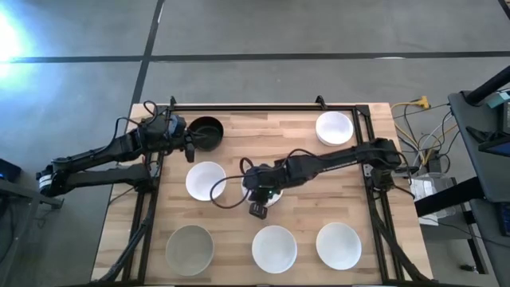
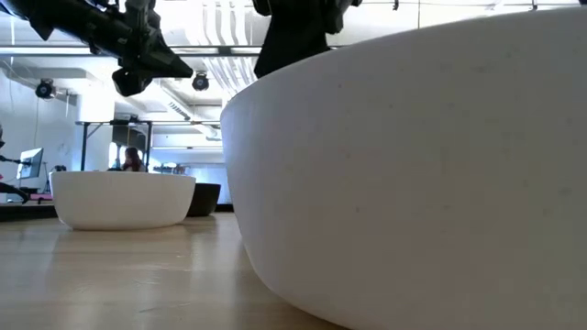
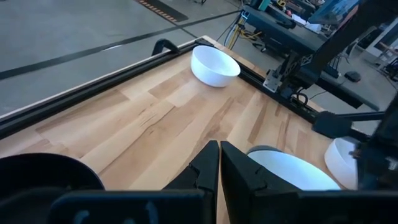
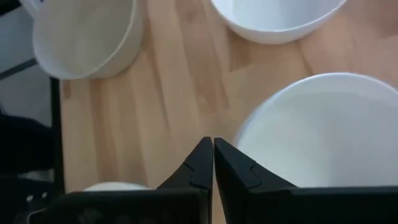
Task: Nest bowls inside each other
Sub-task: Stack the white bowl on top of the dark grey bowl
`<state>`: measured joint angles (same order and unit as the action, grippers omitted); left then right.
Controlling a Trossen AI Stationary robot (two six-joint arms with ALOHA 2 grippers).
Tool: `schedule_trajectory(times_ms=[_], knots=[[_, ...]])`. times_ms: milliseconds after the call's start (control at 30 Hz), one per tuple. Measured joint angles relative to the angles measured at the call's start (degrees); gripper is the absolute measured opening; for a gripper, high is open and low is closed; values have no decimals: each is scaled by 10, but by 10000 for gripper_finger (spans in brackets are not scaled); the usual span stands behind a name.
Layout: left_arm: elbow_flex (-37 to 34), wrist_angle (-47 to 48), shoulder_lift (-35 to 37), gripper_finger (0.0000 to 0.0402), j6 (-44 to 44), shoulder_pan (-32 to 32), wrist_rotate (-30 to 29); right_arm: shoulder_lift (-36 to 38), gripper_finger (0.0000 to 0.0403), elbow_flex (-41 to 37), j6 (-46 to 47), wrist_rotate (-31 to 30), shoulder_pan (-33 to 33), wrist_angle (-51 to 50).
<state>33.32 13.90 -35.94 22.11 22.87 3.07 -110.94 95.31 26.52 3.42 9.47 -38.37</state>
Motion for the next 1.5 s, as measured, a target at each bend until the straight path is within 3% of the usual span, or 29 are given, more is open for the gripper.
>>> schedule_trajectory(times_ms=[633,833,1500], knots=[[0,0,1,0,0,0,6,-14,8,2,-13,-5,-15,-11],[0,0,0,0,0,0,9,-29,8,1,-17,30,-14,-13],[0,1,-11,0,0,0,10,-40,8,0,-36,42,-23,9]])
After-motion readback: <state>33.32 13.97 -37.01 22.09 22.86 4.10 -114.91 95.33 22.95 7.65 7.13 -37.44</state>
